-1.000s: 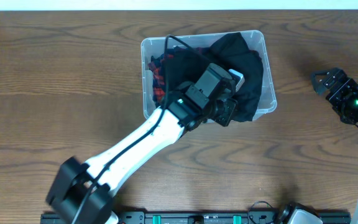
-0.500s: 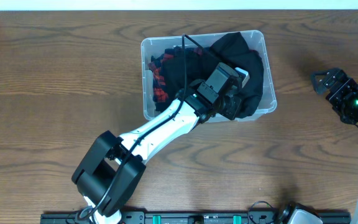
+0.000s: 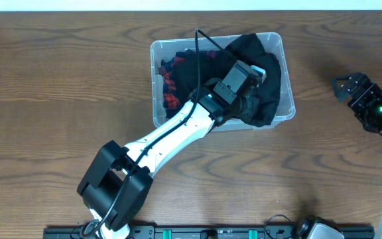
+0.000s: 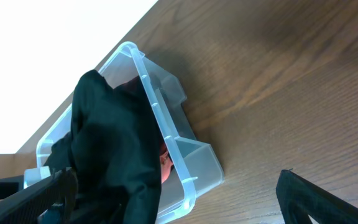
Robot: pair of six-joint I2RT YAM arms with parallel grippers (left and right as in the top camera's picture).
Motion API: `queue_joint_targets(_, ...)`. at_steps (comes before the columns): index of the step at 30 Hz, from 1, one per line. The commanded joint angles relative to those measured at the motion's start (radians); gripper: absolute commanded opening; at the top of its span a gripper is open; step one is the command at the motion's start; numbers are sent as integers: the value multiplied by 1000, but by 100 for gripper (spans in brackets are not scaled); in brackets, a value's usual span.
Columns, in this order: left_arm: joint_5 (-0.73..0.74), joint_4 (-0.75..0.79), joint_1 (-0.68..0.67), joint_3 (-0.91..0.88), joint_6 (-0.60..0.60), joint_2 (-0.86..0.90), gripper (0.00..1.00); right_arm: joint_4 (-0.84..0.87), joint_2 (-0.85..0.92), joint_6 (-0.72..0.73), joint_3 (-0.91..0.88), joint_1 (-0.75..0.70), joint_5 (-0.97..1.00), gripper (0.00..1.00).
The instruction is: Pack container
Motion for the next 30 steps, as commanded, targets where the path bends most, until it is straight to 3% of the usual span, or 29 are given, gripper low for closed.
queue_joint_targets(1, -37, 6, 5, 25, -8, 3, 25, -1, 3, 8, 2, -8, -11, 99)
queue_joint_targets(11, -37, -3, 26, 25, 0, 207, 25, -1, 3, 8, 2, -8, -11, 99)
queue_joint_targets(20, -38, -69, 39, 39, 0, 103, 27, -1, 3, 8, 2, -8, -11, 99)
queue_joint_targets(25, -48, -201, 39, 92, 1, -58, 59, -1, 3, 8, 2, -8, -11, 99)
queue_joint_targets(28, -160, -293, 39, 113, 0, -179, 78, -1, 3, 8, 2, -8, -11, 99)
queue_joint_targets(30, -260, -359, 44, 117, 0, -267, 81, -1, 3, 8, 2, -8, -11, 99)
